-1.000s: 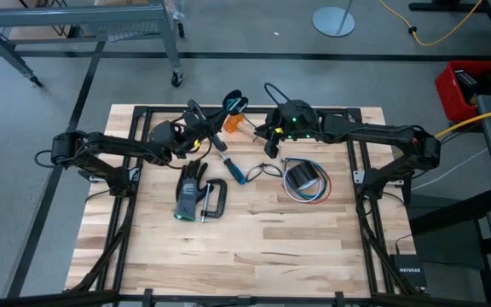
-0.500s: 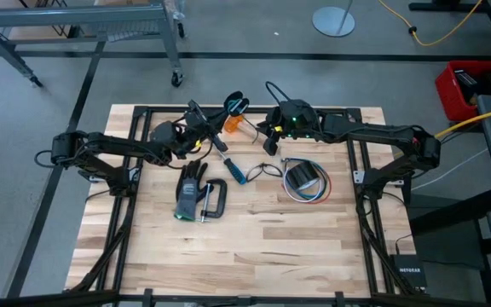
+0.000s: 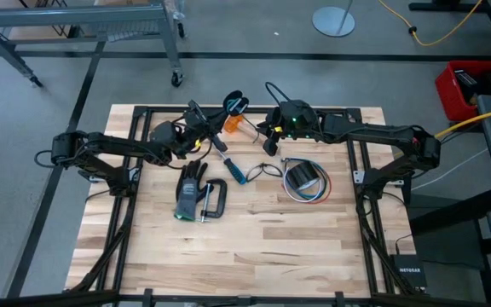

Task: Coil cords
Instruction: Coil the green wire onto the spool

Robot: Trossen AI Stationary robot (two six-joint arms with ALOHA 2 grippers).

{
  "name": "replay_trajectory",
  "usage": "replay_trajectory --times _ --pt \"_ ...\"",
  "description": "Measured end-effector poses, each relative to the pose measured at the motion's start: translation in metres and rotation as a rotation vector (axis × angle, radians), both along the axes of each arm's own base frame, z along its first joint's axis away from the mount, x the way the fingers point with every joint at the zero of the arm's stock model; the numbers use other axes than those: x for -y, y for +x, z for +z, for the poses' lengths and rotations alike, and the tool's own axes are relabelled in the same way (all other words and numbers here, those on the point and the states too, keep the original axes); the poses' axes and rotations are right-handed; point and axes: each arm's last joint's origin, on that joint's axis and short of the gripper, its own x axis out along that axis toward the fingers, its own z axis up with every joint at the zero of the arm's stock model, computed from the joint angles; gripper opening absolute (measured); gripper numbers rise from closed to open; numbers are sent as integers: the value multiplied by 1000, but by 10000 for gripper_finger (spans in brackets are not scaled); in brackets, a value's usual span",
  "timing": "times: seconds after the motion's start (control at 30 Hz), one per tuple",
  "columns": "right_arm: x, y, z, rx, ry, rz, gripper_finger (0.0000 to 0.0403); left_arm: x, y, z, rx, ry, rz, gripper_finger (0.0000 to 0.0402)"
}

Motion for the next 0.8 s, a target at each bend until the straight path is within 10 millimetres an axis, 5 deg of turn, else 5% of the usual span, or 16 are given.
replay_trajectory --times 0.53,0.8 --pt "0 1 2 30 0 16 68 1 0 2 53 -24 -61 0" --pt "-2 3 5 63 20 75 10 1 0 2 54 -24 -61 0"
